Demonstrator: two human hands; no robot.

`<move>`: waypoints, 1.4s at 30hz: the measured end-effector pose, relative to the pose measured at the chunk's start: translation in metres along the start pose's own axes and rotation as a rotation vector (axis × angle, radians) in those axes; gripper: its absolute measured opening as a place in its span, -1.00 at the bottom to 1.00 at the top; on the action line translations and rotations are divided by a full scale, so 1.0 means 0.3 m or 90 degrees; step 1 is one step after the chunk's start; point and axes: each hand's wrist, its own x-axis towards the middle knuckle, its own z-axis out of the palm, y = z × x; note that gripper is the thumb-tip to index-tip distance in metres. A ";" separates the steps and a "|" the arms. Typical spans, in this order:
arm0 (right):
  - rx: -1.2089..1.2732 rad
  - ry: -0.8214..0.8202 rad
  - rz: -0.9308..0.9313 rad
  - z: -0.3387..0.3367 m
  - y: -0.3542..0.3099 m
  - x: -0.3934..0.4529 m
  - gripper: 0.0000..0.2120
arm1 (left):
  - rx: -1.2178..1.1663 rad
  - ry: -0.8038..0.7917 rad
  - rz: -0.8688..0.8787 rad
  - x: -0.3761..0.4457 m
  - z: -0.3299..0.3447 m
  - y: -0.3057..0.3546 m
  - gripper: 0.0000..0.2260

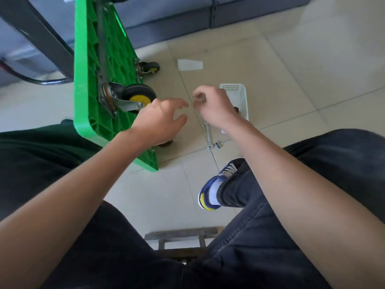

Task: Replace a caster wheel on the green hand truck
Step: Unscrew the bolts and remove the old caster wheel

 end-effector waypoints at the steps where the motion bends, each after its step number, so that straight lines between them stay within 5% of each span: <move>1: 0.004 -0.005 -0.021 -0.005 -0.043 0.002 -0.76 | 0.003 0.016 -0.010 -0.019 -0.046 -0.003 -0.61; 7: 0.064 -0.034 -0.076 0.051 -0.276 0.025 -0.86 | -0.010 0.192 -0.029 -0.121 -0.277 -0.066 -0.73; 15: 0.064 -0.100 -0.074 0.186 -0.402 0.026 -0.89 | 0.012 0.289 -0.054 -0.177 -0.303 -0.267 -0.80; 29: 0.141 -0.178 0.008 0.402 -0.330 0.053 -0.75 | 0.029 0.192 -0.216 -0.109 -0.285 -0.320 -0.49; 34: 0.264 -0.162 0.084 0.476 -0.324 0.056 -0.58 | 0.059 0.189 -0.226 -0.095 -0.292 -0.313 -0.50; 42: 0.400 -0.129 0.149 0.532 -0.317 0.060 -0.61 | 0.094 0.171 -0.232 -0.102 -0.285 -0.296 -0.68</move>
